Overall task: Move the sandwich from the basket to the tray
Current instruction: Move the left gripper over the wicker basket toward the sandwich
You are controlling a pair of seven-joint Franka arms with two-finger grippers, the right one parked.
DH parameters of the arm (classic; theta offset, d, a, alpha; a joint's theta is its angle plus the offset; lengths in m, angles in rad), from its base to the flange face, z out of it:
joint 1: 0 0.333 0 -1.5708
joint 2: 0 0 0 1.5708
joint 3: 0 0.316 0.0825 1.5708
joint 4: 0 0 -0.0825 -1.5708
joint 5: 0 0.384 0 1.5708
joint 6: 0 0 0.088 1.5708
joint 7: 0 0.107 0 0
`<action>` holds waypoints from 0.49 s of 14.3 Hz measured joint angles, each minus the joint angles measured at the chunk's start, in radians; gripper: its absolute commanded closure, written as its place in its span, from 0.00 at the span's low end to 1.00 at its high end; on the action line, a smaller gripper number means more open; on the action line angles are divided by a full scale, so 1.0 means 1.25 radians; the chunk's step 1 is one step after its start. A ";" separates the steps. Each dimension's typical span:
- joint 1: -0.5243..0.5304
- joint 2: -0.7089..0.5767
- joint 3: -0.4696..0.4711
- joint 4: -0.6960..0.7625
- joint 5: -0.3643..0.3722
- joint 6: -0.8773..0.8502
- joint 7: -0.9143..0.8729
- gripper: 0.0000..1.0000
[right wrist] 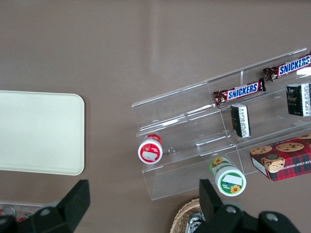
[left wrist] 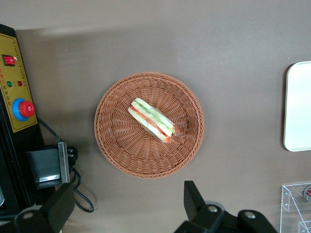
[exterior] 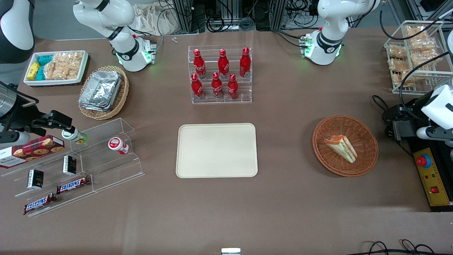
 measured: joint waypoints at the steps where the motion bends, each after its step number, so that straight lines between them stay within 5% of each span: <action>1: 0.000 0.001 -0.001 0.001 0.000 -0.001 -0.002 0.00; 7: 0.000 0.016 -0.007 0.001 0.000 -0.004 -0.148 0.00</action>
